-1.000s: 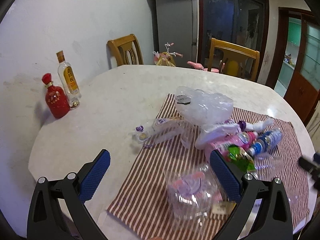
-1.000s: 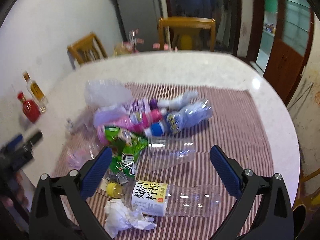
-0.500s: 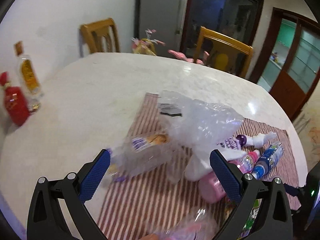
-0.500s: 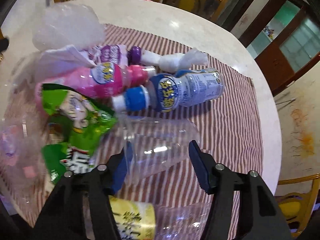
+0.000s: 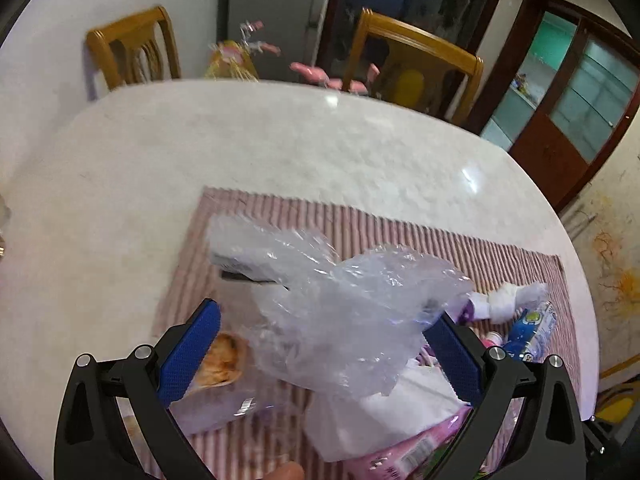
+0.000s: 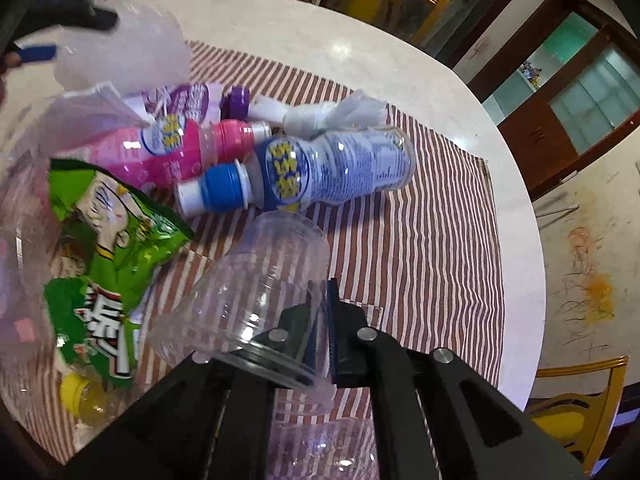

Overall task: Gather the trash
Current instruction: 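Grasp the clear plastic bag with the left gripper while the right gripper grasps a clear cup, then carry the plastic bag and clear cup over the black trash bin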

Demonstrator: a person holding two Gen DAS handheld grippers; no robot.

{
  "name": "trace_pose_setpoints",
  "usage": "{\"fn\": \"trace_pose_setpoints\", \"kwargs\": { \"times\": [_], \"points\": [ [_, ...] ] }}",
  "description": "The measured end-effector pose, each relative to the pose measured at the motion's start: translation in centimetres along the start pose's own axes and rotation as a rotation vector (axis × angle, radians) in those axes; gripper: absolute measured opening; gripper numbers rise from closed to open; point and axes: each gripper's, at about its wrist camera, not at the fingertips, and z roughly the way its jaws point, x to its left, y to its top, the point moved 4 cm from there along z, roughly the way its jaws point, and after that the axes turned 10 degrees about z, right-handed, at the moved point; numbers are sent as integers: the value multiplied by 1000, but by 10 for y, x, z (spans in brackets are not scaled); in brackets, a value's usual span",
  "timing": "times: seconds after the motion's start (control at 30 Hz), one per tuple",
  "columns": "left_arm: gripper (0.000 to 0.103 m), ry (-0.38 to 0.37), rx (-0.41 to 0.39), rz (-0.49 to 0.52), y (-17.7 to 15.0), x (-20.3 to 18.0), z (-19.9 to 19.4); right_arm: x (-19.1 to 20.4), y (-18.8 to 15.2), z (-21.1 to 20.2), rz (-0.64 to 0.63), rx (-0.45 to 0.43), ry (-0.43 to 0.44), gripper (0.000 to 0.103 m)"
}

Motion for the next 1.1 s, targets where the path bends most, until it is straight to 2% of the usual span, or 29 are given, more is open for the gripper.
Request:
{"fn": "trace_pose_setpoints", "kwargs": {
  "times": [0.03, 0.07, 0.13, 0.2, 0.23, 0.27, 0.47, 0.63, 0.83, 0.97, 1.1],
  "points": [
    [88, -20, 1, -9, 0, -2, 3, 1, 2, -7, 6, -14, 6, 5],
    [67, -39, -2, -17, -1, -4, 3, 1, 4, -14, 12, -31, 13, 5],
    [41, -78, 6, -27, -1, -8, 7, -1, 10, -31, 30, -75, 40, 5],
    [36, -56, 8, -7, 0, -13, 9, -2, 16, -46, 43, -112, 71, 5],
    [24, -41, 3, 5, 0, -15, 9, 0, 20, -52, 44, -128, 80, 5],
    [17, -36, -9, 12, 2, -18, 7, 0, 23, -58, 44, -144, 90, 5],
    [13, -1, -119, 23, 9, -21, -24, -4, 29, -80, 63, -211, 132, 5],
    [13, 45, -232, 60, 10, -29, -72, -16, 25, -94, 95, -246, 153, 5],
    [13, 47, -354, 184, -9, -73, -144, -45, 18, -113, 157, -317, 149, 5],
    [13, -26, -392, 278, -28, -130, -175, -90, 0, -122, 237, -372, 106, 5],
    [13, -136, -424, 390, -47, -208, -193, -191, -44, -126, 428, -392, 10, 5]
  ]
}}
